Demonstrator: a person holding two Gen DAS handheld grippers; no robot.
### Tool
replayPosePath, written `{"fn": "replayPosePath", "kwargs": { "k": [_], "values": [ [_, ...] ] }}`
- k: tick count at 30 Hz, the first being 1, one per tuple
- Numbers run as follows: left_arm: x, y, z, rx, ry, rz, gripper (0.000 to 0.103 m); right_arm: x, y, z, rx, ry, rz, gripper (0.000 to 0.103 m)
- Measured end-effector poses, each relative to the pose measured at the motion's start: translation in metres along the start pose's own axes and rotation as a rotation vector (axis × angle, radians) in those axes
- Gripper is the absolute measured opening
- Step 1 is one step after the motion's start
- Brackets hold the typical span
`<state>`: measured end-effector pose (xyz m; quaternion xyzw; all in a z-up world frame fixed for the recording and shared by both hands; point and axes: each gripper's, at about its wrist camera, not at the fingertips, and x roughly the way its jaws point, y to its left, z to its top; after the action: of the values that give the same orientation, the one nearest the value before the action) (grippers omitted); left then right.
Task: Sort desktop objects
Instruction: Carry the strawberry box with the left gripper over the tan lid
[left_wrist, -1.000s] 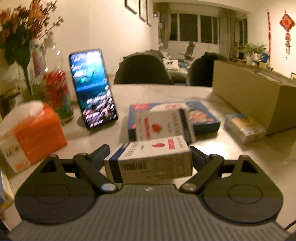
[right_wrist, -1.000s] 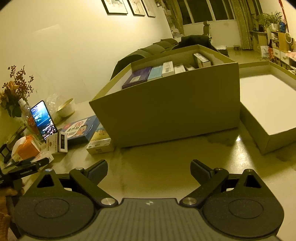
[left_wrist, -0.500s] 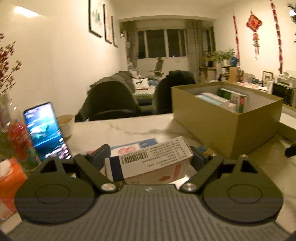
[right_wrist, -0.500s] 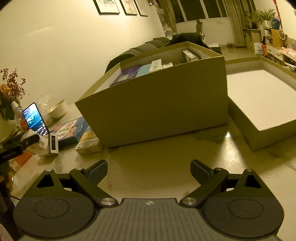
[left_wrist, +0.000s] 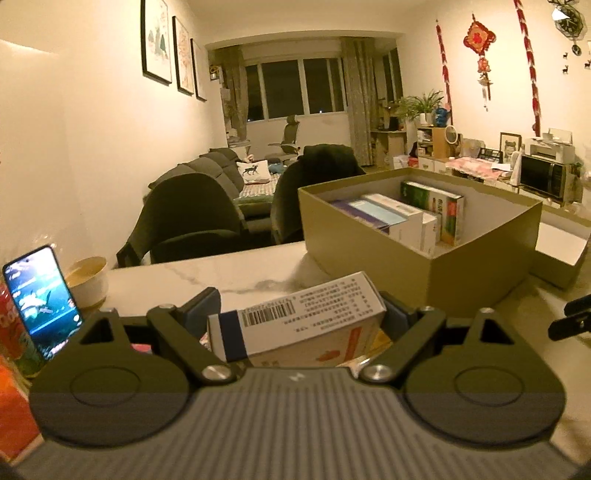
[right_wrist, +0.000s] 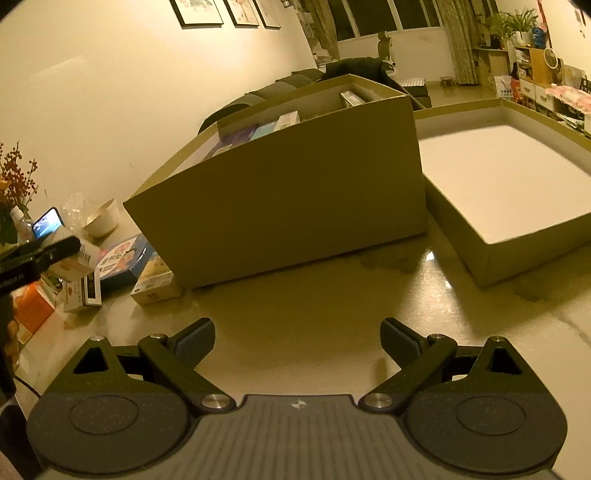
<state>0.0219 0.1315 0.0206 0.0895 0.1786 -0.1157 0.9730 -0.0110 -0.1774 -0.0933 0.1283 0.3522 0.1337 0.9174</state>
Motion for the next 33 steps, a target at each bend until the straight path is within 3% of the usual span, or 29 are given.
{"fn": "replayPosePath", "kwargs": {
  "k": [33],
  "values": [
    [0.063, -0.065, 0.073, 0.160, -0.113, -0.158, 0.090, -0.011, -0.037, -0.003, 0.032, -0.001, -0.071, 0.100]
  ]
}}
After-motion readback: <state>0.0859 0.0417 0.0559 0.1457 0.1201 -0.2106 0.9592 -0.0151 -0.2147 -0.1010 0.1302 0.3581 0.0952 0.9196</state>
